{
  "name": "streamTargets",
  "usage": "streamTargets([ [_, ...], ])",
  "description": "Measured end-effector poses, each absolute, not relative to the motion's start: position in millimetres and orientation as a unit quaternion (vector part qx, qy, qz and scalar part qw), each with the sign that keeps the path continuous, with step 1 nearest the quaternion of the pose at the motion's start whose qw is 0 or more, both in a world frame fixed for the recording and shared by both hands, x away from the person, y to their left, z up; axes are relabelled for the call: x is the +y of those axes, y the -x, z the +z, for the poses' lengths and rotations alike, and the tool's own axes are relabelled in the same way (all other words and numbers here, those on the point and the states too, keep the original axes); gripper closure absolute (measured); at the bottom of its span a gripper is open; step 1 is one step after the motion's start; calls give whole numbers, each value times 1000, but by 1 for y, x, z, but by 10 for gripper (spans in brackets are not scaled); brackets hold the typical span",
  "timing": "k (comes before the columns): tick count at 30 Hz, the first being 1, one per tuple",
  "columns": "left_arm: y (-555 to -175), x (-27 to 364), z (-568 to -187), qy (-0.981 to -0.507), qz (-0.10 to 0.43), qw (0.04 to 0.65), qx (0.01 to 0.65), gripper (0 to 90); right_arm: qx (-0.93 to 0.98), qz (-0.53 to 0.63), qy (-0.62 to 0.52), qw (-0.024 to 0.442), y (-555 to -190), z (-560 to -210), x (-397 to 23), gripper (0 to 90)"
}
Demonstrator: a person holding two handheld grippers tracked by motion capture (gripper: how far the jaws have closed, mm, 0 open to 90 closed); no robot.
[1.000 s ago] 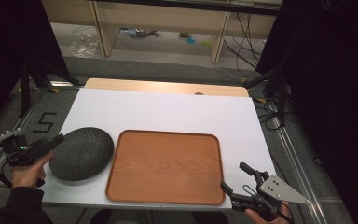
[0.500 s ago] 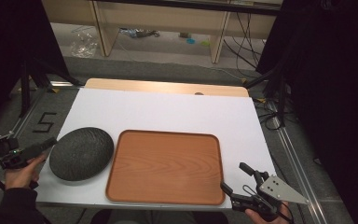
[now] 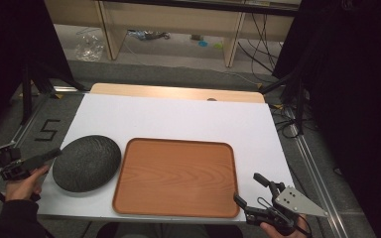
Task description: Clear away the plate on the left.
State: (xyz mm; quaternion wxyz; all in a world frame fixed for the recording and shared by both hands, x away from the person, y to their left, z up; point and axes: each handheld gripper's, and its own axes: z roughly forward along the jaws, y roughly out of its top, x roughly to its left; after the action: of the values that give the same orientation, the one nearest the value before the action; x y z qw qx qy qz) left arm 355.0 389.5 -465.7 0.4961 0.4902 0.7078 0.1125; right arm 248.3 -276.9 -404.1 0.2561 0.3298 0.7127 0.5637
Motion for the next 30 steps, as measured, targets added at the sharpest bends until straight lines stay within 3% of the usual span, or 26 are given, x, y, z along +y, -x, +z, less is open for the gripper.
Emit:
streamTargets([
  [30,-362,394,-492,-521,11,479,707,226,709,576,-320,252,-250,-405,-275,159],
])
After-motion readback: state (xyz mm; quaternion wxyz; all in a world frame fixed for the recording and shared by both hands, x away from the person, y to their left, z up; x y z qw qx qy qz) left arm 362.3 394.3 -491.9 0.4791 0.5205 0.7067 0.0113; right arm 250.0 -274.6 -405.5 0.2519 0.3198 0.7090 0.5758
